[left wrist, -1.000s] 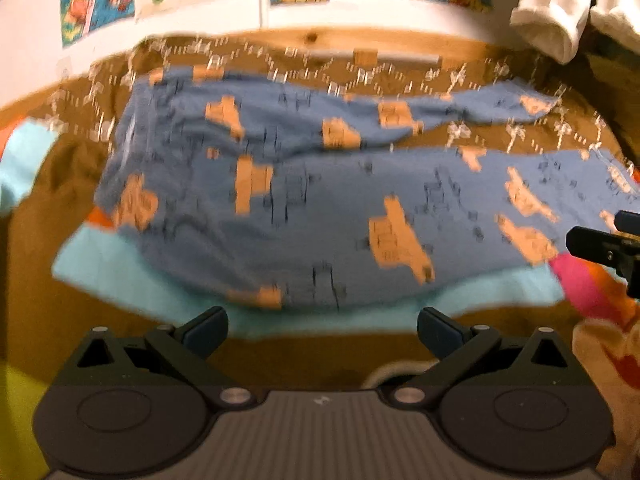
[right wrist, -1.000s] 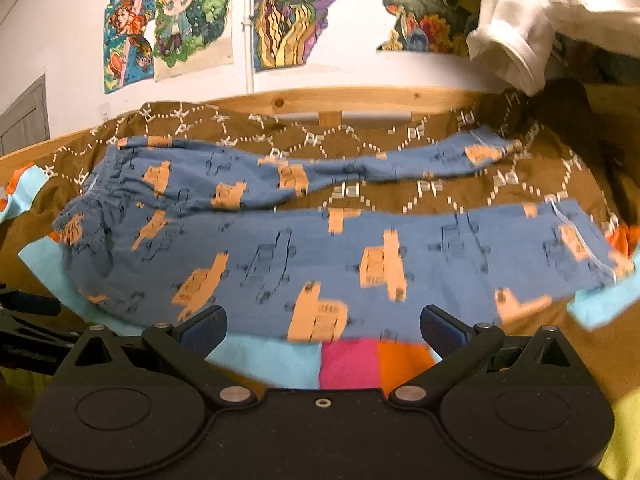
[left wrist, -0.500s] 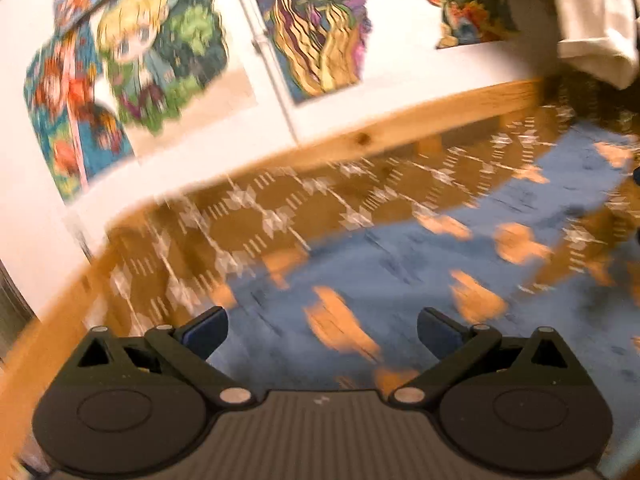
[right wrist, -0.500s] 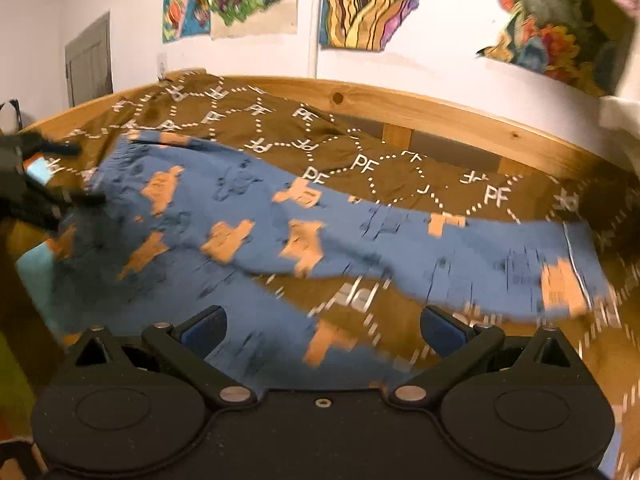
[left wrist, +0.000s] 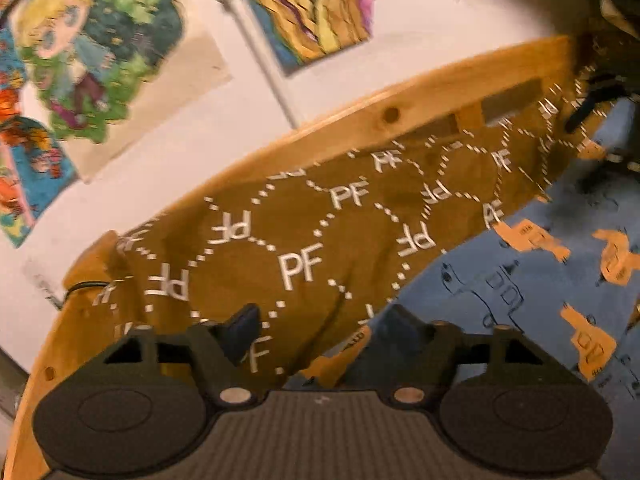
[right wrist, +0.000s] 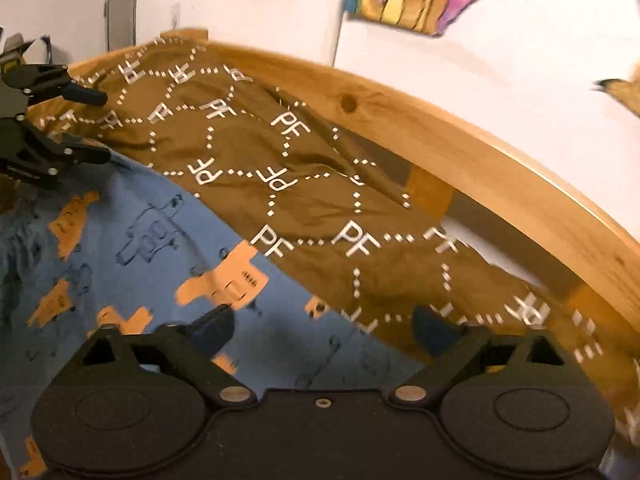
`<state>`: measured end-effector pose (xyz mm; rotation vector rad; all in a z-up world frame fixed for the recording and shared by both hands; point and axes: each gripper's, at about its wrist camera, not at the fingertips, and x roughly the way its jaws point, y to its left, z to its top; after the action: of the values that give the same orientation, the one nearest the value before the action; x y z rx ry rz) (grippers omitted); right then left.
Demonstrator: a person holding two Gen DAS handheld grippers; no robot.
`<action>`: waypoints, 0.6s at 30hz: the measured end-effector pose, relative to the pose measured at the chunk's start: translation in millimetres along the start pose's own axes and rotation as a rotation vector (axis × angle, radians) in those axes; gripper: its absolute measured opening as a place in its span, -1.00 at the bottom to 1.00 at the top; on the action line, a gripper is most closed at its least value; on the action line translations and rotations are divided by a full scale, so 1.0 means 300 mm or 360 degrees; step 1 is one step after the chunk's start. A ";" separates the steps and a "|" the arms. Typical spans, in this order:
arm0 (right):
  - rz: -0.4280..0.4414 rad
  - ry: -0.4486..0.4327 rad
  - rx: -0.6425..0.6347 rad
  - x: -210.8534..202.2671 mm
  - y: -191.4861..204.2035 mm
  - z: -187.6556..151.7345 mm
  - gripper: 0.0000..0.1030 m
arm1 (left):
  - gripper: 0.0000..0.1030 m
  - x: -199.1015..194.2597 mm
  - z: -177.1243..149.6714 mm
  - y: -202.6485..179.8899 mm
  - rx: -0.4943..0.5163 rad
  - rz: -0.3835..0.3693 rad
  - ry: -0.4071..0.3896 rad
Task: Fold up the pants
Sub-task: 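Grasp the pant leg cuffs with both grippers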
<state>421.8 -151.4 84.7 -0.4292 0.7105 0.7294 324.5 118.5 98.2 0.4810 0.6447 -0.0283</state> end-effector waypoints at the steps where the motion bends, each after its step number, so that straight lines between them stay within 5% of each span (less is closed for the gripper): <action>1: 0.0034 0.0028 -0.0015 0.031 -0.006 0.018 0.62 | 0.12 0.003 -0.001 -0.001 0.0026 -0.0025 0.0020; 6: 0.0122 0.0147 -0.0137 0.131 0.009 0.059 0.29 | -0.20 0.020 -0.013 -0.011 0.0151 -0.0098 0.0135; 10: 0.0123 0.0258 -0.0139 0.191 -0.011 0.043 0.11 | -0.83 0.064 -0.007 -0.019 0.0181 -0.0039 0.0244; 12: 0.0107 0.0314 -0.0123 0.222 -0.022 0.035 -0.10 | -0.96 0.073 -0.002 -0.025 0.0164 -0.0038 0.0266; 14: 0.0123 0.0336 -0.0125 0.240 -0.021 0.025 -0.59 | -0.98 0.066 0.003 -0.039 0.0164 0.0000 0.0249; 18: 0.0107 0.0300 -0.0190 0.237 0.010 0.015 -0.99 | -0.99 0.051 0.022 -0.045 0.0145 0.0072 0.0210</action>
<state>459.5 -114.6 36.6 -0.5908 0.8642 0.8041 338.2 105.5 88.0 0.5886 0.7637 0.0170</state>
